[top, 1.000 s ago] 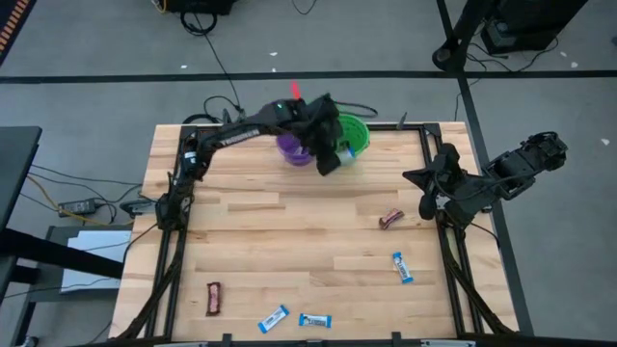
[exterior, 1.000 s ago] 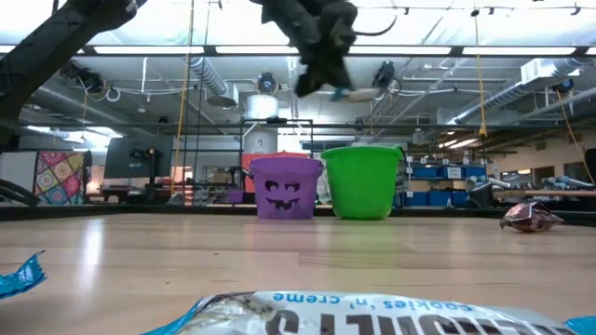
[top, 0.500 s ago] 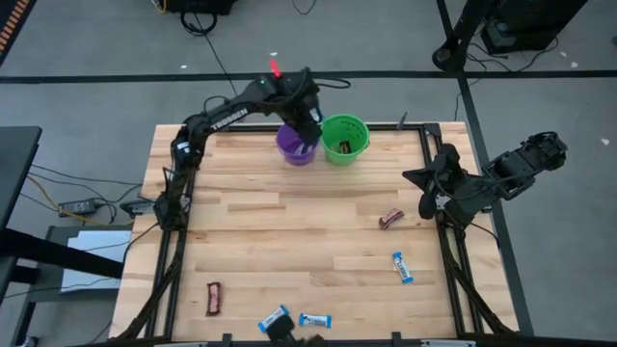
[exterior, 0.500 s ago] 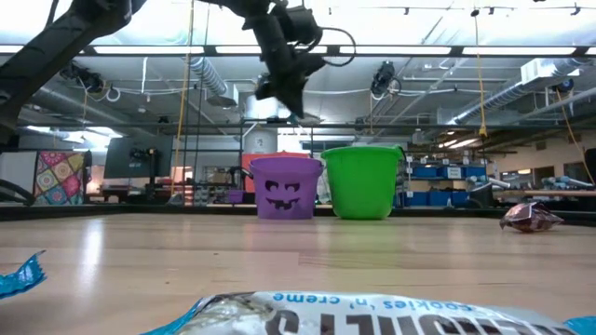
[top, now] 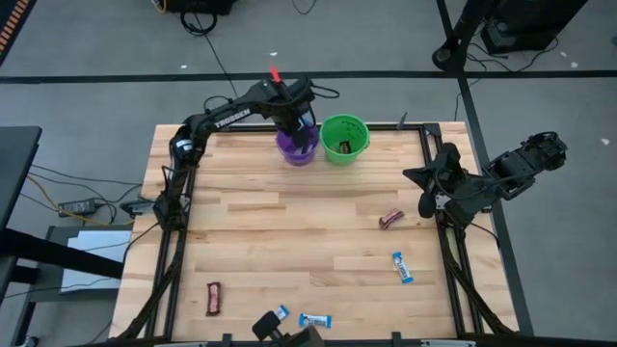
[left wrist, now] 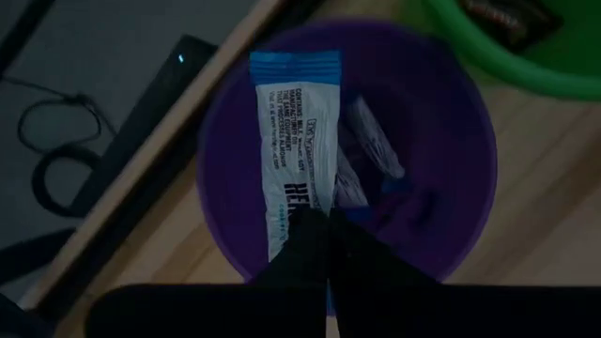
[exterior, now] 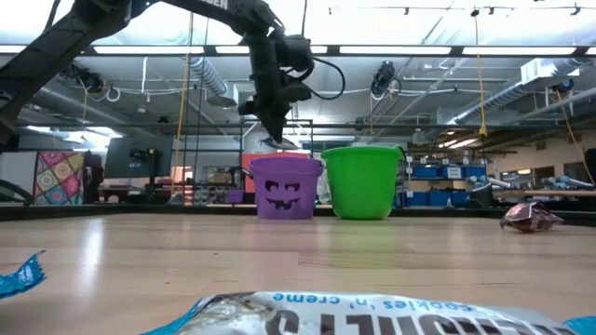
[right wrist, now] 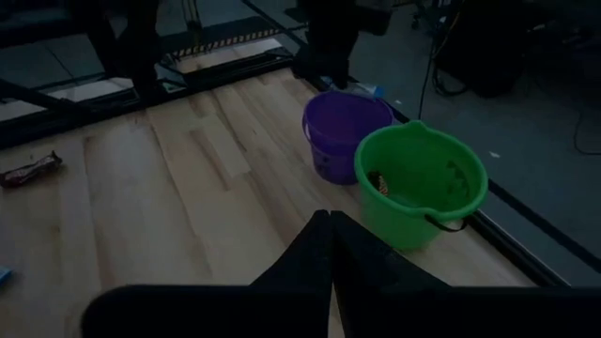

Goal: Sort candy by brand, put in halloween buckets
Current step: Put the white chocolate bar into the purple bucket, then put the brown chocolate bar into the green bucket

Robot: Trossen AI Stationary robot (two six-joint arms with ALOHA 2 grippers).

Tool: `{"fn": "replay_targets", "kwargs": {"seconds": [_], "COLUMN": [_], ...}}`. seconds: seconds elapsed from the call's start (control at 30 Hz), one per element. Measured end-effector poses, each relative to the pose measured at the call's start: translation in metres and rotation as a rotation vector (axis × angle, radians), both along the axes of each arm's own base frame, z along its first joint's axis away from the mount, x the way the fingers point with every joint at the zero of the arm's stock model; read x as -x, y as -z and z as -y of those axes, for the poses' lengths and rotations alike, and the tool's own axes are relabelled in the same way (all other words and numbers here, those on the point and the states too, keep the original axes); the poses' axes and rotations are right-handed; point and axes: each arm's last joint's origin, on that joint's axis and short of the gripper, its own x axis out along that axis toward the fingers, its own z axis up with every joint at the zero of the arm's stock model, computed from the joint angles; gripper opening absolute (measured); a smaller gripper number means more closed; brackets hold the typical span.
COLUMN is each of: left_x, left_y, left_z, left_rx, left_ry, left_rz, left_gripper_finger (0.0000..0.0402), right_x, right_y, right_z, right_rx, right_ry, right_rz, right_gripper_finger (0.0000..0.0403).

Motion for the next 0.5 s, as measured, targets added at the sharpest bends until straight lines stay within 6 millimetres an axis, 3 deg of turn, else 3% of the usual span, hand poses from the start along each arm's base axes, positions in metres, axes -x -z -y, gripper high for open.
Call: {"fn": "replay_targets", "kwargs": {"seconds": [0.27,0.5], "left_x": [-0.003,-0.007], "left_y": [0.001,0.001], "left_z": [0.006,0.012], "left_rx": [0.023,0.029], "left_ry": [0.01,0.043], "left_rz": [0.001,0.014], "left_gripper_finger": [0.0034,0.0104], "right_x": [0.0,0.0], "right_y": [0.0,0.0], "right_z": [0.0,0.0], "right_rx": [0.001,0.001], "right_ry": [0.0,0.0], "right_rz": [0.0,0.0], "right_gripper_finger": [0.0017,0.0015]}}
